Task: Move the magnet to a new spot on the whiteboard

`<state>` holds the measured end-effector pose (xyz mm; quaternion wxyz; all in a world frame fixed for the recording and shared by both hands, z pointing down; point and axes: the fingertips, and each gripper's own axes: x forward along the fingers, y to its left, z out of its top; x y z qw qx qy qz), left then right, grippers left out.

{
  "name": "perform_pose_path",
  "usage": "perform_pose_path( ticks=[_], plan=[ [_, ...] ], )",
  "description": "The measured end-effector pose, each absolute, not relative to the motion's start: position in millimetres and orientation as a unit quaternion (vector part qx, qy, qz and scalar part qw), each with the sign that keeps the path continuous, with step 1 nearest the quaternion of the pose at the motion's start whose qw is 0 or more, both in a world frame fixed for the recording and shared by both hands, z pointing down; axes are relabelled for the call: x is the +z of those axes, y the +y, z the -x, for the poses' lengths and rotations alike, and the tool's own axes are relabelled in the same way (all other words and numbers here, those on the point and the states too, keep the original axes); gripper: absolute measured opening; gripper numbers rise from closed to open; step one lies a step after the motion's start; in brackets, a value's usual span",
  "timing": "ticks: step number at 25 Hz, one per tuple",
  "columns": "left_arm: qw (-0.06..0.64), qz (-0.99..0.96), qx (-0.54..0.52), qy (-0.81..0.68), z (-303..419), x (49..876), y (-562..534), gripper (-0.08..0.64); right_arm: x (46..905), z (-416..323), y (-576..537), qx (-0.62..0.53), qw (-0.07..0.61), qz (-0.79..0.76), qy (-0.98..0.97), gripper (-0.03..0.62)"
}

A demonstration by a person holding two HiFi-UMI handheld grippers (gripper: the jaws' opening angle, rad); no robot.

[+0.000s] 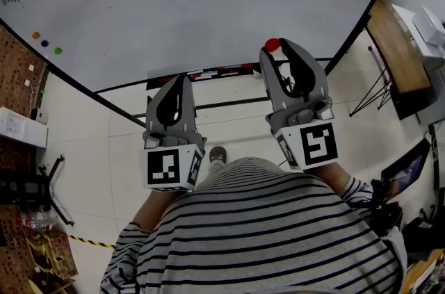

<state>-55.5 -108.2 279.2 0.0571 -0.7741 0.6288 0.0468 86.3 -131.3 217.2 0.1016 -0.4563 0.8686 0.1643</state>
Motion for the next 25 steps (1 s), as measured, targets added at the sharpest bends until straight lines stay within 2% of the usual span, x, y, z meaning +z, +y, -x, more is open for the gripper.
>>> perform_pose_path(
  ticks=[11, 25],
  plan=[
    [0.042, 0.782, 0.049, 0.62, 87.0, 274.2, -161.2, 0.015, 205.9, -63.3, -193.5, 0.189, 0.077, 0.47, 0.859, 0.121],
    [0.065, 0.81, 0.086, 0.576, 178.3, 250.6, -258.1, 0.015, 166.5, 15.2, -323.7, 0.243, 0.074, 0.518, 0.817, 0.121]
  ],
)
